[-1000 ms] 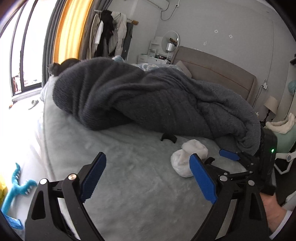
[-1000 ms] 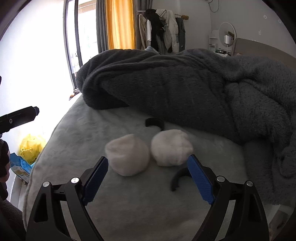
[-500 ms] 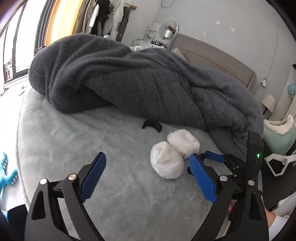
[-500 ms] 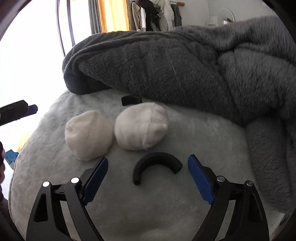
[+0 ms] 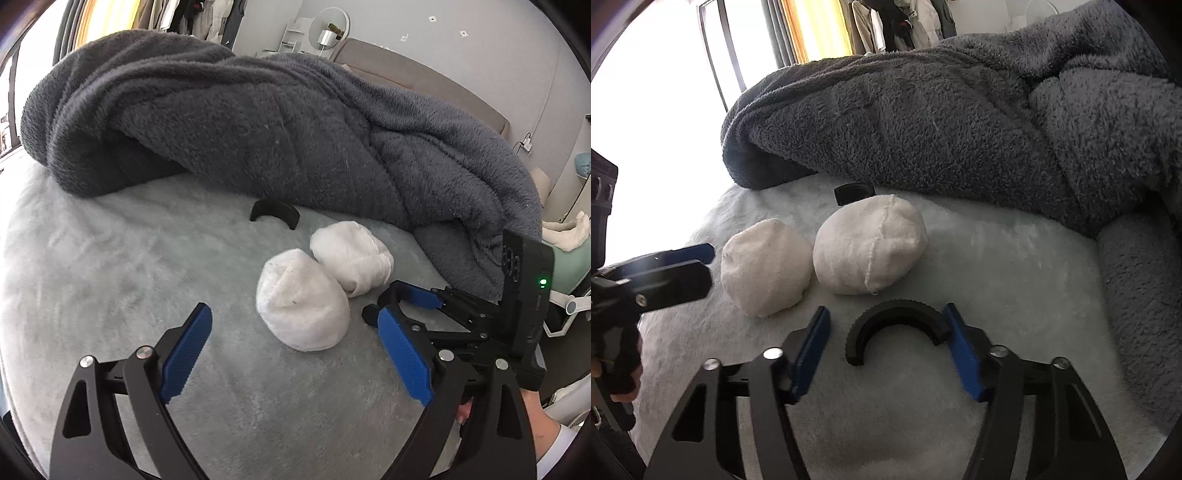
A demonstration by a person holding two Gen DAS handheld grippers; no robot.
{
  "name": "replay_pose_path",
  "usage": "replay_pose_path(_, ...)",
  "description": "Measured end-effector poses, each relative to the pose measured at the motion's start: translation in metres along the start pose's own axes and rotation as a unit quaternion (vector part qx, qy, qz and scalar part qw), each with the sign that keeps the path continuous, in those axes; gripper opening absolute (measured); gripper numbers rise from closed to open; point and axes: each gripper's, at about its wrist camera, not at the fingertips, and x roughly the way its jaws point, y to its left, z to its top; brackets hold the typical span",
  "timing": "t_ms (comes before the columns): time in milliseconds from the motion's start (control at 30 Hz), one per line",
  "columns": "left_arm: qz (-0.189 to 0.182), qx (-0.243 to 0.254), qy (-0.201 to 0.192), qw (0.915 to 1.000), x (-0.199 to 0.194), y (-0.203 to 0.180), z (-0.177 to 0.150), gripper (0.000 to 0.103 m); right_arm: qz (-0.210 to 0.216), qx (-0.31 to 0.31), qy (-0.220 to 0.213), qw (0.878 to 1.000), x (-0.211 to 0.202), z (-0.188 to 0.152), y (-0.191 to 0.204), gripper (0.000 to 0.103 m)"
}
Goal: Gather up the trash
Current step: 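Close the left tool on the nearer white tissue ball, then carry the white ball in the left tool off the bed over the black bin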
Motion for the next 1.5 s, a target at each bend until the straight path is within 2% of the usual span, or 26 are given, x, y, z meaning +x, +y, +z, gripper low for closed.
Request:
replay_pose_path(100, -0.001, -0.005, 0.003, 1.0, 0.008, -0.002, -0.001, 0.093, 0.005, -0.005, -0.005, 1.0, -0.006, -0.001, -0.001, 0.05)
replay_pose_path(367, 0.01, -0.004, 0.001, 0.9999, 0.019, -0.01, -0.003, 0.088, 0.007, -0.021, -0.013, 1.0, -0.02, -0.007, -0.001, 0.047)
replay_pose_path(467, 0.015, 0.002, 0.005, 0.9999, 0.023, -0.013, -0.003, 0.083, 0.012, -0.017, -0.021, 1.0, -0.029, -0.007, -0.002, 0.047)
replay_pose_path(700, 0.032, 0.009, 0.01, 0.9994, 0.031, -0.017, -0.004, 0.063, 0.016, -0.006, -0.04, 0.999, -0.049, -0.004, -0.003, 0.047)
replay_pose_path(933, 0.049, 0.022, -0.004, 0.9986, 0.028, -0.02, -0.008, 0.053, 0.016, 0.012, -0.047, 0.999, -0.065, -0.008, -0.003, 0.047)
replay_pose_path(1133, 0.055, 0.032, -0.027, 0.9976, 0.011, -0.022, -0.012, 0.051, 0.008, 0.043, -0.053, 0.998, -0.076, -0.012, -0.001, 0.047)
replay_pose_path(1267, 0.065, 0.038, -0.048, 0.996, -0.005, -0.022, -0.019, 0.051, -0.001, 0.085, -0.06, 0.995, -0.085, -0.016, 0.001, 0.047)
replay_pose_path(1500, 0.075, 0.094, -0.081, 0.9894, -0.035, -0.028, -0.034, 0.051, -0.009, 0.106, -0.073, 0.992, -0.102, -0.018, 0.022, 0.047)
